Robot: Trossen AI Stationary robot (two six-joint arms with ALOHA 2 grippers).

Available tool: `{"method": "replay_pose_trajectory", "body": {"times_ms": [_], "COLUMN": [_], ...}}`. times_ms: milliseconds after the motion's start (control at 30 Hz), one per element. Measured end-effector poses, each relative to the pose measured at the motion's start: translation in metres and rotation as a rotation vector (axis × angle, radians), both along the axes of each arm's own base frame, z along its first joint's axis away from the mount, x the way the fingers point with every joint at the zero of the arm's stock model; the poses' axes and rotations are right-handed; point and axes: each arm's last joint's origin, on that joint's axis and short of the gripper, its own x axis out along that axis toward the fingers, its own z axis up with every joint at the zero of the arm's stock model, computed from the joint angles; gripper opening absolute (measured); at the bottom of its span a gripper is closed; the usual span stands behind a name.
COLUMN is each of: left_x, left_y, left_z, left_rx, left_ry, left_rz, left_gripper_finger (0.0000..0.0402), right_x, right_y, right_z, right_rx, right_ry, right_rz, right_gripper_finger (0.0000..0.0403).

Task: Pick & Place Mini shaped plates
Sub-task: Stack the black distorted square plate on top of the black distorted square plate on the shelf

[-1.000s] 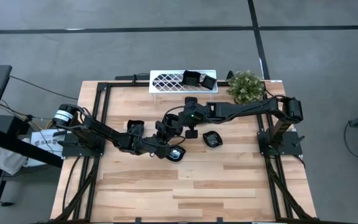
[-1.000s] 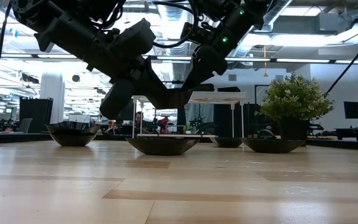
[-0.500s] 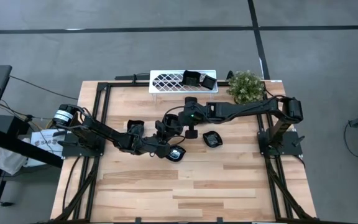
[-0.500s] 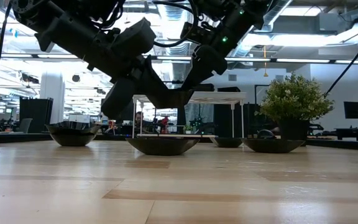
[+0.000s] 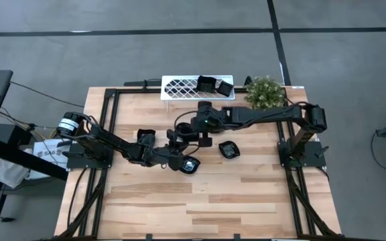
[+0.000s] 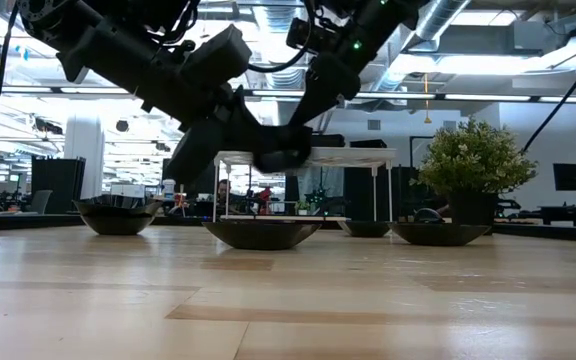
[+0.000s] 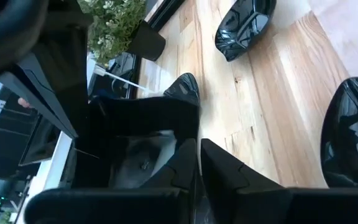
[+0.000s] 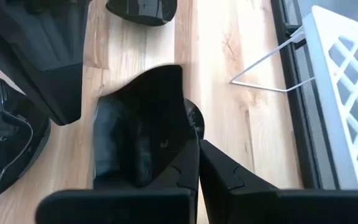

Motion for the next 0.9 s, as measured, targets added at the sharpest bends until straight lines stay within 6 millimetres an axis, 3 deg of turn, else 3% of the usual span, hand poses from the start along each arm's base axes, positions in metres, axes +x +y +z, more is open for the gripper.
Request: {"method": "replay_pose_trajectory", "body": {"times_ms": [267,500,733,900], "left_x": [0.000,-0.004,-0.021,-0.049], "left_y": [0.000,0.003,0.003,0.009], "left_z": [0.004,0.041,0.085,0.092], "left_rx": [-0.006,-0.100,-0.315,-0.374], "left_ry": [-0.028,-0.223,-0.457,-0.516], "left_rz": [0.014,0.128,0.179,0.187], "left_gripper_finger": [0.0067,0.0077,0.0078,0.0078], "right_x": [0.000,-0.001,-0.001,-0.003], "right_y": [0.000,0.000,-0.006,-0.016], "right_z": [0.002,0.007,0.032,0.059], "right_rx": [0.003,-0.003,-0.070,-0.074], "right_ry": [0.004,0.017,-0.014,-0.075], "right_rz": [-0.001,-0.031,-0.196,-0.309], "right_gripper_finger": [0.0000,0.0000,0.0000,0.0000]}}
